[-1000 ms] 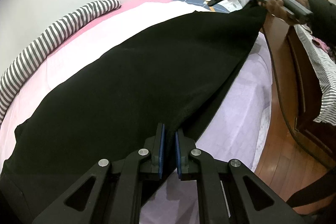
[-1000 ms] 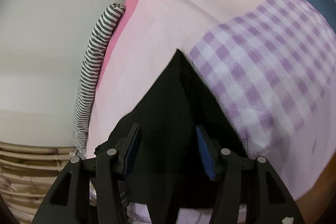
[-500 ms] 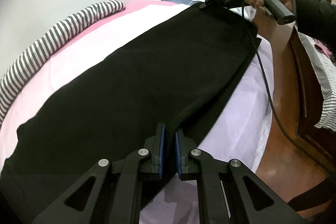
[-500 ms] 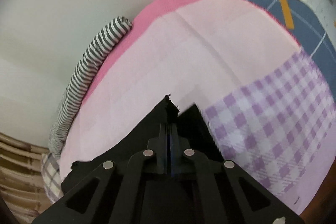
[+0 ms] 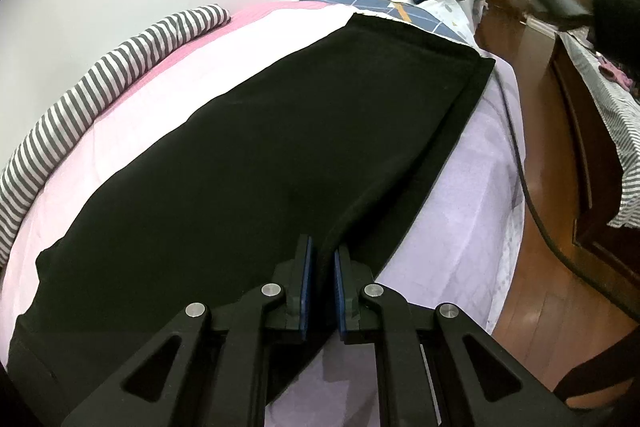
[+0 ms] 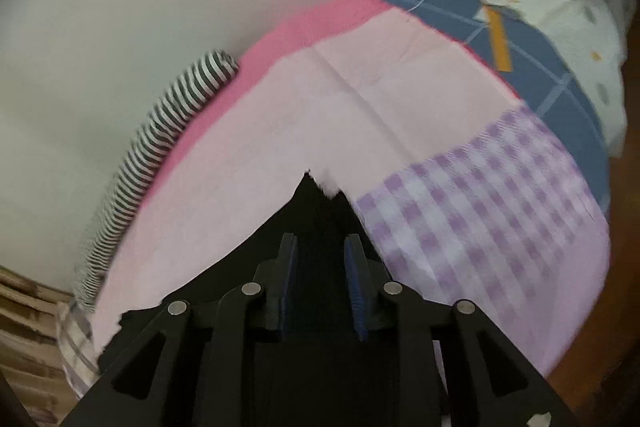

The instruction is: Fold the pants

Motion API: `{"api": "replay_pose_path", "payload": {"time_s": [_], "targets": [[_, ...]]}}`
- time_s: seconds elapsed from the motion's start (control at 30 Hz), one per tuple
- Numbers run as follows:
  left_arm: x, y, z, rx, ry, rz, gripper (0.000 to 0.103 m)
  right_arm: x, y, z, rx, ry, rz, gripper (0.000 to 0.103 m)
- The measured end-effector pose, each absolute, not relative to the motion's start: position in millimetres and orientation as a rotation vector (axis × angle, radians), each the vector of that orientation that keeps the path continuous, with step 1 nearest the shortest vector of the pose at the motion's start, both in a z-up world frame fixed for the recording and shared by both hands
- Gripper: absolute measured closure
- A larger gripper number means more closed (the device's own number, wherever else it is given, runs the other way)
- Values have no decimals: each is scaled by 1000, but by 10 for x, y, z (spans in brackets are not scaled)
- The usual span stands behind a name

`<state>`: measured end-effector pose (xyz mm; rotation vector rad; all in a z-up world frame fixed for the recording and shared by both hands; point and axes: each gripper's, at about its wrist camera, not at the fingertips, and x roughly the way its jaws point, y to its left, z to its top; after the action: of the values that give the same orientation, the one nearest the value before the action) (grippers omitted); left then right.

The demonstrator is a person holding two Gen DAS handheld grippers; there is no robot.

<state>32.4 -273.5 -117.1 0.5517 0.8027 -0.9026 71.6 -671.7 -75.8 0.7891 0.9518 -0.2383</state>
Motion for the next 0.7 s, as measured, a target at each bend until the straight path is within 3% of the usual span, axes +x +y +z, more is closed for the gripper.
{"api": "replay_pose_path", "payload": {"time_s": [0.33, 0.7], "targets": [[326, -2726, -1173, 535, 806, -900, 93, -276, -6441, -1016, 970, 982, -284, 79], [334, -2718, -1136, 517, 822, -904, 93, -345, -6467, -1300, 1052, 950, -377, 80]]}}
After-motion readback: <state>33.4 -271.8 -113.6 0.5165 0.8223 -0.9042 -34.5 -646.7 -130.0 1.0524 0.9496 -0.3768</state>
